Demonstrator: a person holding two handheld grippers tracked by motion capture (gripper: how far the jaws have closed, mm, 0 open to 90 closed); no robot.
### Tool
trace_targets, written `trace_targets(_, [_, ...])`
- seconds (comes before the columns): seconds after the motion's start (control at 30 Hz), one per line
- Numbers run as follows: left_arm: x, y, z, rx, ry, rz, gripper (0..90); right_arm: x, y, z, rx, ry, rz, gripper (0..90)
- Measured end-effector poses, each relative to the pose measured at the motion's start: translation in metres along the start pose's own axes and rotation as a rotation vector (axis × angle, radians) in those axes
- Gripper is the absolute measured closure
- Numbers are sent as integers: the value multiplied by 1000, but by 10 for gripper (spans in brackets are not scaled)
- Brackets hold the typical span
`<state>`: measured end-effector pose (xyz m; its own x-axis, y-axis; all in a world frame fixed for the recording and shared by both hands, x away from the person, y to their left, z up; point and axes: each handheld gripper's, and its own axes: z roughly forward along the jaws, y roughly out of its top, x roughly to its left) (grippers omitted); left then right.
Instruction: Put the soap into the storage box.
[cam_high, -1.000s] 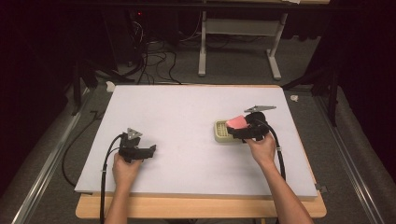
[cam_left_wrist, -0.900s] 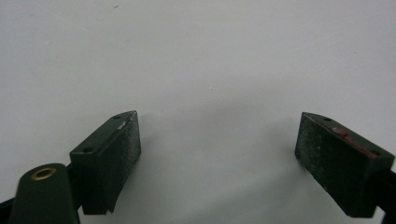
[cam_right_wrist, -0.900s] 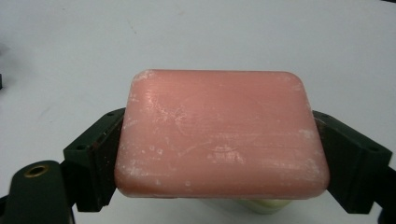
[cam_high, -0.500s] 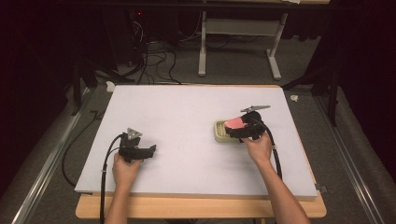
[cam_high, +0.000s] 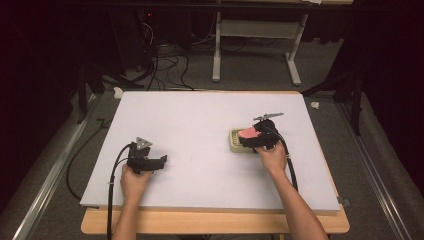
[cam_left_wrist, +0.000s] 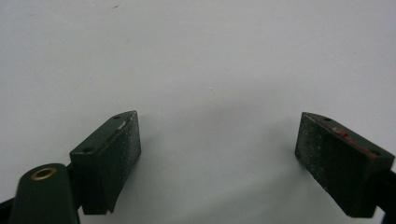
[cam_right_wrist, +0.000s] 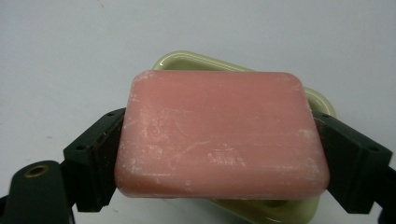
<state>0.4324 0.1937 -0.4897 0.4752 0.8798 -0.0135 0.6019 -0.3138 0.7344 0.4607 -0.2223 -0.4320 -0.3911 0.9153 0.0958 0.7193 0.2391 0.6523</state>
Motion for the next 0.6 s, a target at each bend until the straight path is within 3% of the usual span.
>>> trace_targets(0.6, [0,0,0,0,0,0,147,5,1,15,41,-16,25,136])
